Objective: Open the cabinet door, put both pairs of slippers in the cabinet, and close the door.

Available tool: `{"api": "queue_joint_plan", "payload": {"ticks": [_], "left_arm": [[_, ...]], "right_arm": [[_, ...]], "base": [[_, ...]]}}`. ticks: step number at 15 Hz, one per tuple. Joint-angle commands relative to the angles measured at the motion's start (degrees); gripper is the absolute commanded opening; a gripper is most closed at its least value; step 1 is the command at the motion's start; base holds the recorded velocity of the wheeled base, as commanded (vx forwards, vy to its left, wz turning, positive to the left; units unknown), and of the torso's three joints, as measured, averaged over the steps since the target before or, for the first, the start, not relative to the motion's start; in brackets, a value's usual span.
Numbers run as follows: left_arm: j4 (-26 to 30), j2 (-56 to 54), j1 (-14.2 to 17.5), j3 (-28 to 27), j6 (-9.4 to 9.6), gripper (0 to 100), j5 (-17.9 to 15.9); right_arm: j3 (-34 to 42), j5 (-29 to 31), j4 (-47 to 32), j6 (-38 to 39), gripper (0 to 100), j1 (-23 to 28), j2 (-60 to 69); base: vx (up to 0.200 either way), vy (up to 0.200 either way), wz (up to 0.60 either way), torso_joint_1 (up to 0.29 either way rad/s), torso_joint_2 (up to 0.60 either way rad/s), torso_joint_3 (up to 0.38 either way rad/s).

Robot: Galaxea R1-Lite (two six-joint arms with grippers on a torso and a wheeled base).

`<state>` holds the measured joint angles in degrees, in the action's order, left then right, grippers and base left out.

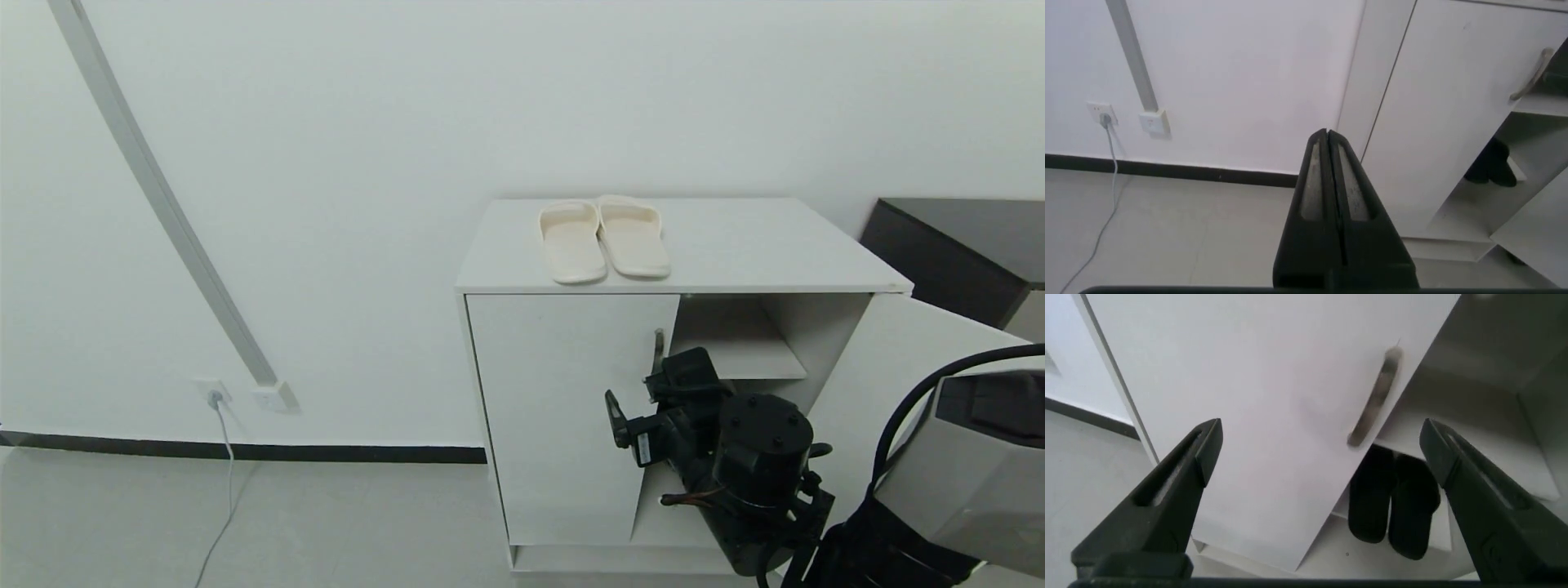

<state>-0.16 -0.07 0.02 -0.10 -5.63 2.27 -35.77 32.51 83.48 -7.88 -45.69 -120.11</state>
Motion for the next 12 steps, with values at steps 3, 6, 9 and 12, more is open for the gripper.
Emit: {"api": "queue_joint_plan", "payload": {"ticks": [3, 6, 9, 12], "left_arm": [[0.0, 0.1, 0.1, 0.0, 0.01, 0, 0.0], [0.0, 0.1, 0.1, 0.0, 0.01, 0, 0.0], [0.0, 0.1, 0.1, 0.0, -0.08, 0, 0.0], [0.0, 0.1, 0.1, 0.0, 0.01, 0, 0.0]], "right_arm": [[0.1, 0.0, 0.0, 0.0, 100, 0.0, 0.0], [0.0, 0.0, -0.1, 0.1, 100, 0.0, 0.0], [0.1, -0.1, -0.1, 0.1, 100, 0.0, 0.0], [0.1, 0.0, 0.0, 0.1, 100, 0.0, 0.0]], "base": [[0.000, 0.000, 0.00, 0.229, -0.54, -0.313], [0.000, 0.000, 0.00, 0.243, -0.56, -0.318], [0.000, 0.000, 0.00, 0.266, -0.60, -0.334], [0.000, 0.000, 0.00, 0.240, -0.52, -0.281]]}}
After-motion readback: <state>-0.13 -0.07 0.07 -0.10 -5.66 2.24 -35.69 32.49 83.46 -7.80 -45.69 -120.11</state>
